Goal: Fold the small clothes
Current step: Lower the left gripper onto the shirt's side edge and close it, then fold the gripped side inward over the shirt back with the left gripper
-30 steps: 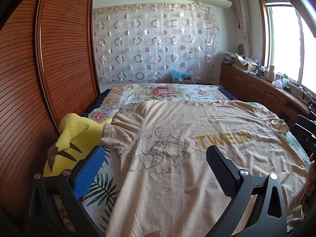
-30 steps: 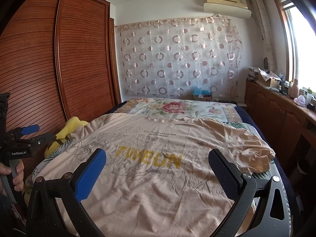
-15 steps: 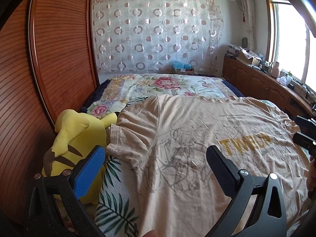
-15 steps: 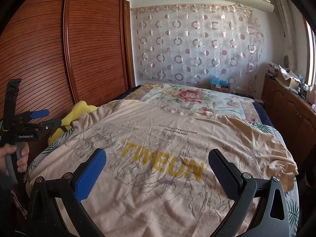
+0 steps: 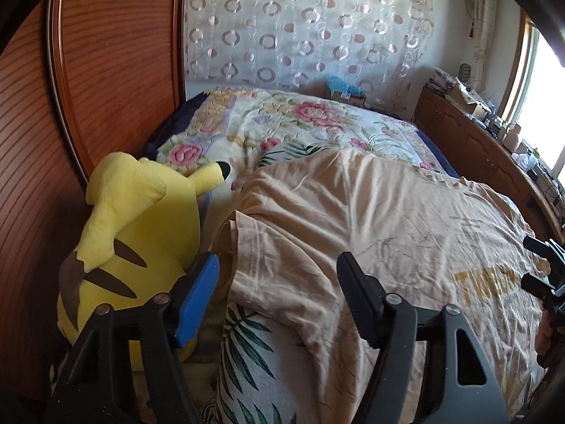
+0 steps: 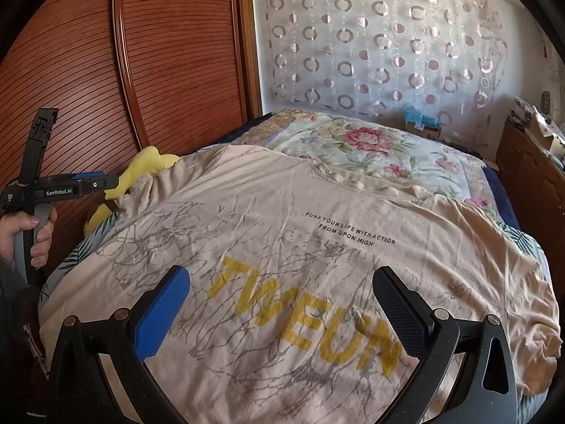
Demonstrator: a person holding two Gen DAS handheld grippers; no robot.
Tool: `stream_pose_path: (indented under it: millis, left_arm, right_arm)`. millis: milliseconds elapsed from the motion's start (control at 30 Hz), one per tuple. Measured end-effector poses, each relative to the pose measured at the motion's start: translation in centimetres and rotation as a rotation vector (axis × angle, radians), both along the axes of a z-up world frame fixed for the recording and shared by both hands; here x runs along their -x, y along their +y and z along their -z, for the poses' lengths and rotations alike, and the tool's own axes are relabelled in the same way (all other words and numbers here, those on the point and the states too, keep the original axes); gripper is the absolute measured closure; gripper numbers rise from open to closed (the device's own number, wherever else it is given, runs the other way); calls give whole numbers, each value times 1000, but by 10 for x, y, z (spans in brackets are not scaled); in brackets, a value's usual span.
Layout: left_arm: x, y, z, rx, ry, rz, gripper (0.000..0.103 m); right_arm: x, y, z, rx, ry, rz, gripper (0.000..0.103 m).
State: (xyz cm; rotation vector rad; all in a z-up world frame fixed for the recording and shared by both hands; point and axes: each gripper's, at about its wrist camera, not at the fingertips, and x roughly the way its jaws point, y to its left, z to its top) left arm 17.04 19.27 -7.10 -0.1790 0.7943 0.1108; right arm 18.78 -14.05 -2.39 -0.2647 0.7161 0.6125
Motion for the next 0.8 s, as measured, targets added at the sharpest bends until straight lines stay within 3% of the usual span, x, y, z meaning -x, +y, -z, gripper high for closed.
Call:
stream_pose_path:
  millis: [300, 600, 733, 800]
  left_arm:
    - [-43, 31, 33, 111, 117, -34, 53]
    - [-54, 36, 34, 126, 133, -17, 79]
    - [-54, 30, 27, 87, 113, 11, 97]
    - [-53, 24, 22, 50, 98, 19, 99]
  right_arm:
    - [-34, 5, 2, 24, 70, -17, 0]
    - [-45, 6, 0, 46, 92, 5, 0]
    - [-52, 8, 2, 40, 84, 5, 0]
    - [-53, 7, 3, 37, 74, 6, 0]
